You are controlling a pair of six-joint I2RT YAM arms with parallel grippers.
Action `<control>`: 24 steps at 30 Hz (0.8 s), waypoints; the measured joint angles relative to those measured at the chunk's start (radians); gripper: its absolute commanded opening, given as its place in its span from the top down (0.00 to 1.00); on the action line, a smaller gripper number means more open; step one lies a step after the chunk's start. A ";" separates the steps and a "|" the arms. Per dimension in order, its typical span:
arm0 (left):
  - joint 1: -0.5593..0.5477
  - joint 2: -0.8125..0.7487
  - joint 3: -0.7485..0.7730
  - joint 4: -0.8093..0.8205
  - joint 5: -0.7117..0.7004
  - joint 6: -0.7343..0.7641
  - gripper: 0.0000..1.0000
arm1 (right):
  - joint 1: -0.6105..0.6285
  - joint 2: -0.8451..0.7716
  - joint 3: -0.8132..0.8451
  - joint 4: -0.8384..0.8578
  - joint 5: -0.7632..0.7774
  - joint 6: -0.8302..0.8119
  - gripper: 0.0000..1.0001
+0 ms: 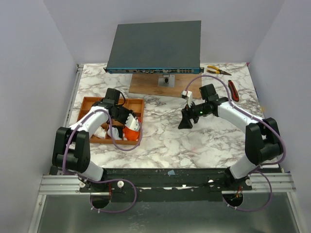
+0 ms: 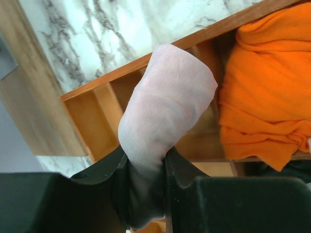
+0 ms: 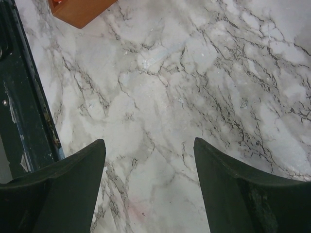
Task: Roll the underwear
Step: Move the storage box containing underwear.
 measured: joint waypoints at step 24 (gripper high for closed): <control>-0.015 0.238 0.214 -0.215 0.002 0.111 1.00 | 0.000 0.010 0.000 0.000 0.007 -0.014 0.24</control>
